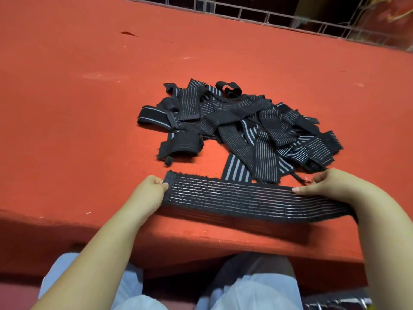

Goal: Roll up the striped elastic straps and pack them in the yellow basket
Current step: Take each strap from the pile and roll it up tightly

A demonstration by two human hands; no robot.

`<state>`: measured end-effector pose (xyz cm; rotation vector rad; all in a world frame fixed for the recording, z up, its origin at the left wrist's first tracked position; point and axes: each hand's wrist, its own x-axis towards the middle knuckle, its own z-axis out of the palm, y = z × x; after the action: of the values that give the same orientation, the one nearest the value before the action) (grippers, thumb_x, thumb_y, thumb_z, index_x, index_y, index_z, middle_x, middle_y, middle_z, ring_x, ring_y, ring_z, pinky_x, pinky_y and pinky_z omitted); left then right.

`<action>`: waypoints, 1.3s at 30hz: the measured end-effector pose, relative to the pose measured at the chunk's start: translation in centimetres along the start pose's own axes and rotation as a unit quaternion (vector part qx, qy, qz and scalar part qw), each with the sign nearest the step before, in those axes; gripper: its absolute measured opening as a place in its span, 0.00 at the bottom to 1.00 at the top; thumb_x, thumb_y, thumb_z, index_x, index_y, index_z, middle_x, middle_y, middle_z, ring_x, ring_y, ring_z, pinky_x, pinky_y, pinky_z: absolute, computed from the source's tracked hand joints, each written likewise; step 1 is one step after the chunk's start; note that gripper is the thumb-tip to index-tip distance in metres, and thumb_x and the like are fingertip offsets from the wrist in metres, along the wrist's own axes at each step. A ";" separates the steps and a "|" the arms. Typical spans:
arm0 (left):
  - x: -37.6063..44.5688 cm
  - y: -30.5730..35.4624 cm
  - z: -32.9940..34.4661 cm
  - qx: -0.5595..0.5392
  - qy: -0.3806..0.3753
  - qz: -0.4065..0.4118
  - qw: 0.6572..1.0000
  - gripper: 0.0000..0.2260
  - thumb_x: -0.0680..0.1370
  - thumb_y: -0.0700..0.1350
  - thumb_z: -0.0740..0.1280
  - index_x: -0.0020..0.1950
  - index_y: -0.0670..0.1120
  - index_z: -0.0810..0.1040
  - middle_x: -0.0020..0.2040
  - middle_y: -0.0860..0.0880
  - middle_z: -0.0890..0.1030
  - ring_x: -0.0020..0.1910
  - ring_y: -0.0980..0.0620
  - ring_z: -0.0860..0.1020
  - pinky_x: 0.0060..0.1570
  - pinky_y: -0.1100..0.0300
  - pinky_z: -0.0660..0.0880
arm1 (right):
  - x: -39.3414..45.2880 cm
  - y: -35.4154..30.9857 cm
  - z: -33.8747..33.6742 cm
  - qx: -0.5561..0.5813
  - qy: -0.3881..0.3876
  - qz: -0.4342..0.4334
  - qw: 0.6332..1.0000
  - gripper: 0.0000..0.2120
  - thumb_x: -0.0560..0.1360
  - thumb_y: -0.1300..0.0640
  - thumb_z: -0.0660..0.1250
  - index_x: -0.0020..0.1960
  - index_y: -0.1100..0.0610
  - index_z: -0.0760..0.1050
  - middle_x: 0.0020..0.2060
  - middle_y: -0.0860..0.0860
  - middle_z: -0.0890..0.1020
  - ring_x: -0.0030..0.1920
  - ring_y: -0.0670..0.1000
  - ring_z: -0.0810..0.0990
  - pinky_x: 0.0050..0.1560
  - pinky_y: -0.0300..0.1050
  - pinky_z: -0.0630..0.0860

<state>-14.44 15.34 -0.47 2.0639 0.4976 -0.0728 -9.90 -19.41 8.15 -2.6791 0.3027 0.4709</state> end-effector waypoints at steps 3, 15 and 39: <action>-0.6 1.8 1.5 -0.073 -0.073 -0.009 0.995 0.14 0.81 0.40 0.58 0.35 0.47 0.66 0.29 0.47 0.69 0.28 0.52 0.65 0.29 0.60 0.59 | 0.3 1.2 -1.5 -0.075 0.026 0.056 0.995 0.19 0.66 0.45 0.75 0.38 0.61 0.76 0.36 0.55 0.78 0.39 0.54 0.76 0.37 0.45 0.66; -3.2 7.4 5.5 -0.248 -0.273 0.041 0.928 0.09 0.80 0.41 0.59 0.41 0.47 0.70 0.28 0.52 0.77 0.25 0.56 0.72 0.26 0.64 0.67 | -1.6 -7.4 9.3 0.359 -0.001 -0.258 0.897 0.05 0.78 0.54 0.64 0.52 0.52 0.76 0.43 0.42 0.80 0.42 0.33 0.77 0.47 0.26 0.70; 5.5 3.6 0.9 0.230 0.165 0.214 0.935 0.07 0.73 0.43 0.71 0.45 0.43 0.75 0.46 0.42 0.79 0.48 0.39 0.76 0.45 0.51 0.71 | 1.6 -5.0 9.2 0.388 0.057 -0.226 0.892 0.12 0.78 0.54 0.64 0.36 0.54 0.73 0.31 0.49 0.74 0.34 0.47 0.72 0.40 0.45 0.68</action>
<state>-7.94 14.74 0.61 2.6215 0.2287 0.4659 -9.65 -11.30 1.35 -1.8937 -0.1011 0.0182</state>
